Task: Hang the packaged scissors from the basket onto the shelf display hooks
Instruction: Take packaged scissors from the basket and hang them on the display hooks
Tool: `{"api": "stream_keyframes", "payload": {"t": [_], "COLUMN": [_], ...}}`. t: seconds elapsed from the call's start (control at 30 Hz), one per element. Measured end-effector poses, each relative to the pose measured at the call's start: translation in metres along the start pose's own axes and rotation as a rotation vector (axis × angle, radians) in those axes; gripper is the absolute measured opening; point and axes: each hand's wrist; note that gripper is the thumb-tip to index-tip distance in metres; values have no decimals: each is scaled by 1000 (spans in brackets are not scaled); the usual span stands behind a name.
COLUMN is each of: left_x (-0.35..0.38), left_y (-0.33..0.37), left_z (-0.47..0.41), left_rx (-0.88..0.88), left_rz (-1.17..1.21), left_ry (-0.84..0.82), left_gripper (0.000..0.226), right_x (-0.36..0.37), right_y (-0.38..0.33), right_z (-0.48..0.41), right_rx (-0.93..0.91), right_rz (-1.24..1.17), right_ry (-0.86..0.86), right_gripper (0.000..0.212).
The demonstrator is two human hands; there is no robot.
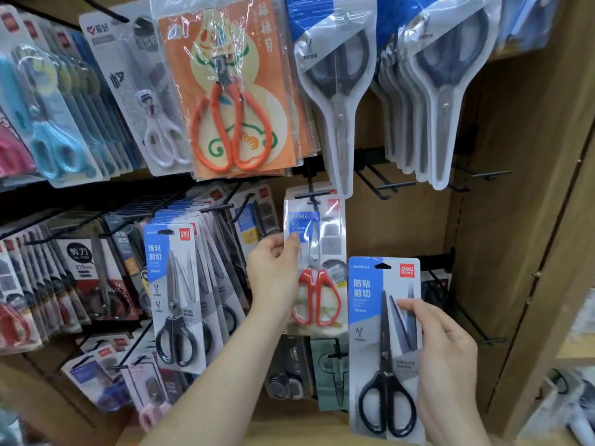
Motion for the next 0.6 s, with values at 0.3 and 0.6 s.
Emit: {"api": "stream_keyframes", "payload": {"t": [0.3, 0.6], "left_x": [1, -41], "left_y": [-22, -42], "left_z": [-3, 106], "left_rx": [-150, -119], "left_rz": [18, 81], "left_ry": [-63, -330], "left_gripper": [20, 28], "right_x": [2, 10], "right_y": [5, -7], "right_z": [-1, 12], "right_rx": [-12, -6], "right_rz": [-74, -238], "right_ry": [-106, -470], "right_gripper": [25, 50]}}
Point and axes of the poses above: each hand's wrist, its own z-axis away from the middle knuckle, its own x-axis out of the palm, y = z × x
